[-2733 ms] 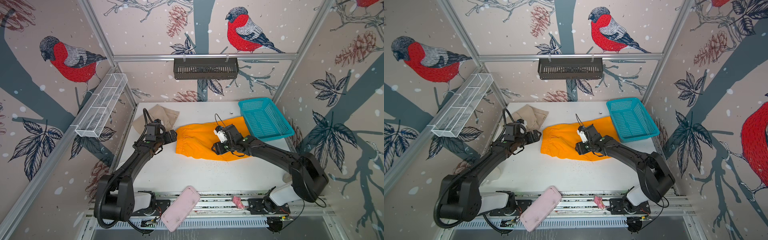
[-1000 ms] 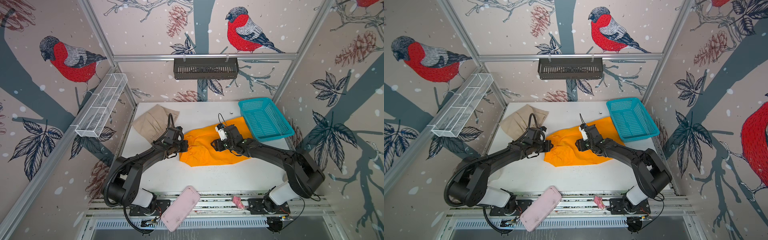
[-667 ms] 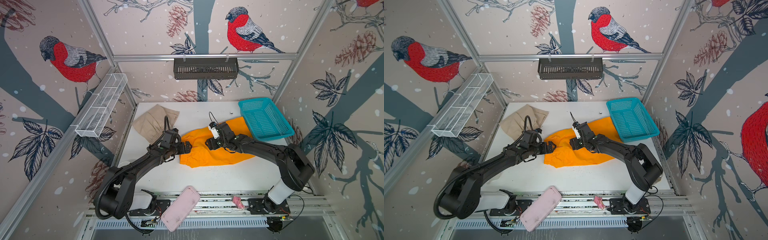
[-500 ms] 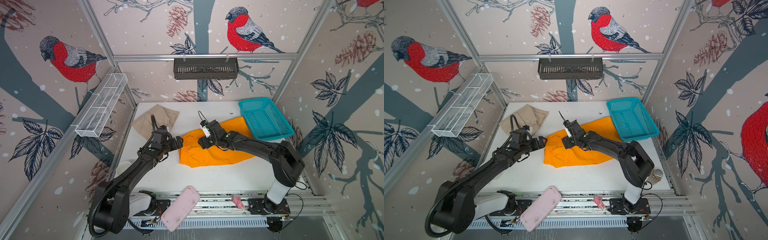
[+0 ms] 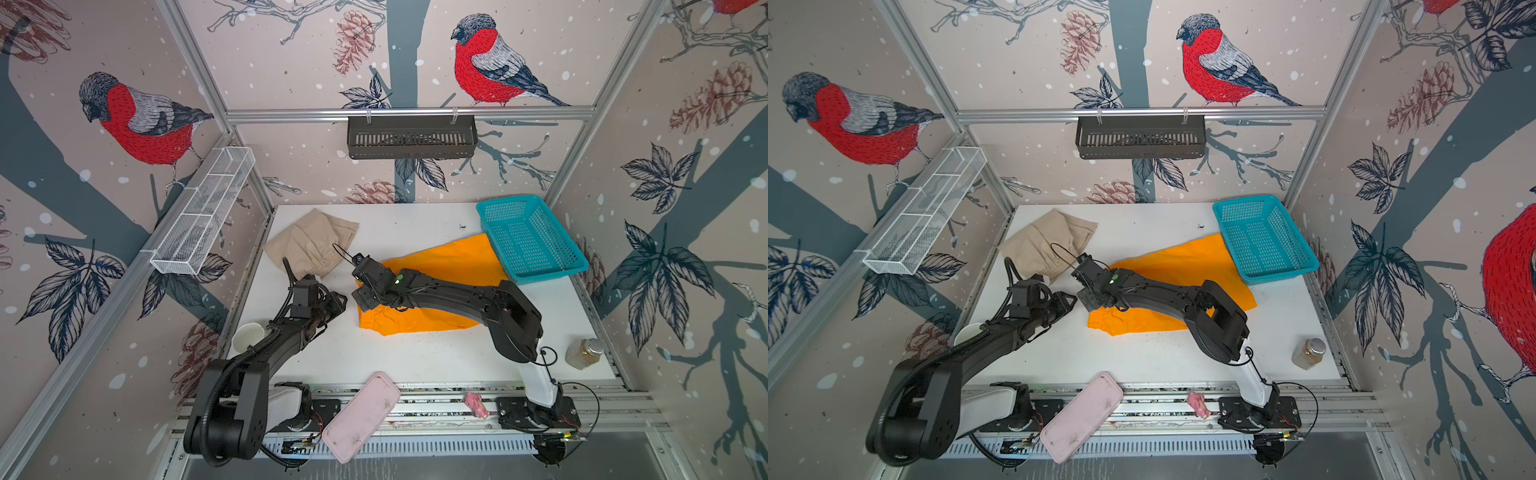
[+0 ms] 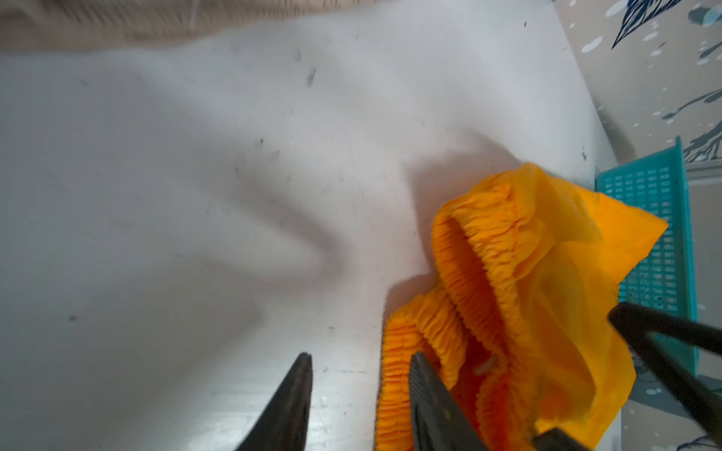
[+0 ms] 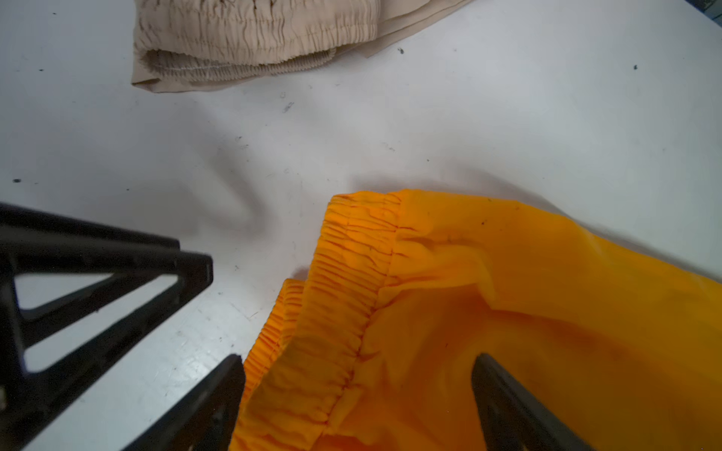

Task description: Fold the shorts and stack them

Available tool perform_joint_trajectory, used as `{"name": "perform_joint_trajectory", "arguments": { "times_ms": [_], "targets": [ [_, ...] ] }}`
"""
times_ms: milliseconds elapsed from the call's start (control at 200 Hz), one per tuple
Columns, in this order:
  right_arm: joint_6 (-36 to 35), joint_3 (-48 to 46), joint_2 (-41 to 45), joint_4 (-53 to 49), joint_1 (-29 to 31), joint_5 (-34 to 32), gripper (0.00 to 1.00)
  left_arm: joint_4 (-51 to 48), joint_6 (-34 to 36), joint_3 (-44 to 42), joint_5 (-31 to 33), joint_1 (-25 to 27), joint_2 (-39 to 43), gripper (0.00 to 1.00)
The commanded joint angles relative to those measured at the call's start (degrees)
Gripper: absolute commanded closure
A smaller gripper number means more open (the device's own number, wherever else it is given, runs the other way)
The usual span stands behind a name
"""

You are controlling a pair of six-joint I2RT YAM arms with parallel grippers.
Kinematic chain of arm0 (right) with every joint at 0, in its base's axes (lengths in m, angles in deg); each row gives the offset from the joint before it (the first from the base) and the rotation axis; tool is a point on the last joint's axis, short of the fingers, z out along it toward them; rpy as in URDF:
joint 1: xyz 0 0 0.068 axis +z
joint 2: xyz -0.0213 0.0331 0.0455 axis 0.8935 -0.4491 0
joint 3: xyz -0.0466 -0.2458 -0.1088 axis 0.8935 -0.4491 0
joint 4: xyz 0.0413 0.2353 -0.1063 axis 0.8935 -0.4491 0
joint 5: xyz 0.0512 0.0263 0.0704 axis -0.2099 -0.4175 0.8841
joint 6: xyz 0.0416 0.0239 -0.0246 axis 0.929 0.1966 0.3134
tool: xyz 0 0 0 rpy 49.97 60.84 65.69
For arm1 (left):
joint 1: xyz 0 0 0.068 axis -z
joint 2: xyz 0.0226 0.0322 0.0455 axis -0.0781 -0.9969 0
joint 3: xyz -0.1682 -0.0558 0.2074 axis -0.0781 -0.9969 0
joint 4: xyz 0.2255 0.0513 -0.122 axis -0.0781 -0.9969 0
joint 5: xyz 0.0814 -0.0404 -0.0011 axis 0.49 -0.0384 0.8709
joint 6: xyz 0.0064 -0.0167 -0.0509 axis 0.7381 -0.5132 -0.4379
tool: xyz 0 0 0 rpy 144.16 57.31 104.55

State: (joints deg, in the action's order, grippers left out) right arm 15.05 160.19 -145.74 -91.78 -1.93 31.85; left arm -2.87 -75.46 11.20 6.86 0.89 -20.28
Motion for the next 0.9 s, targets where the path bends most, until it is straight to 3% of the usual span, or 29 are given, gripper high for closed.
{"name": "perform_joint_trajectory", "arguments": {
  "times_ms": [0,170,320,450,535,705,895],
  "targets": [
    [1.1,2.1,-1.5,-2.5,0.2,-3.8,0.08,10.4,-2.2,-2.3,-6.4,-0.1,-3.9,0.61],
    [0.6,5.2,-4.5,-4.4,0.4,-3.0,0.13,16.0,-2.6,-2.4,-9.3,2.5,-8.6,0.64],
    [0.9,5.5,-5.6,-4.2,0.3,-2.2,0.26,12.4,-1.2,-0.2,-5.4,6.1,-10.0,0.6],
    [0.9,5.9,-6.7,-4.2,-0.1,-1.6,0.39,7.8,1.3,1.2,-2.1,6.1,-12.4,0.84],
    [0.5,6.6,-7.1,-4.2,-0.4,-1.5,0.56,6.9,2.5,1.9,-0.9,6.1,-14.2,0.91],
    [-0.4,6.8,-6.0,-3.5,-1.2,0.3,0.96,11.4,2.3,3.0,-3.1,6.1,-20.2,0.95],
    [-1.0,3.4,-1.9,-0.7,-1.4,4.7,0.99,15.8,0.8,3.4,-5.9,6.1,-23.3,0.95]
  ]
}}
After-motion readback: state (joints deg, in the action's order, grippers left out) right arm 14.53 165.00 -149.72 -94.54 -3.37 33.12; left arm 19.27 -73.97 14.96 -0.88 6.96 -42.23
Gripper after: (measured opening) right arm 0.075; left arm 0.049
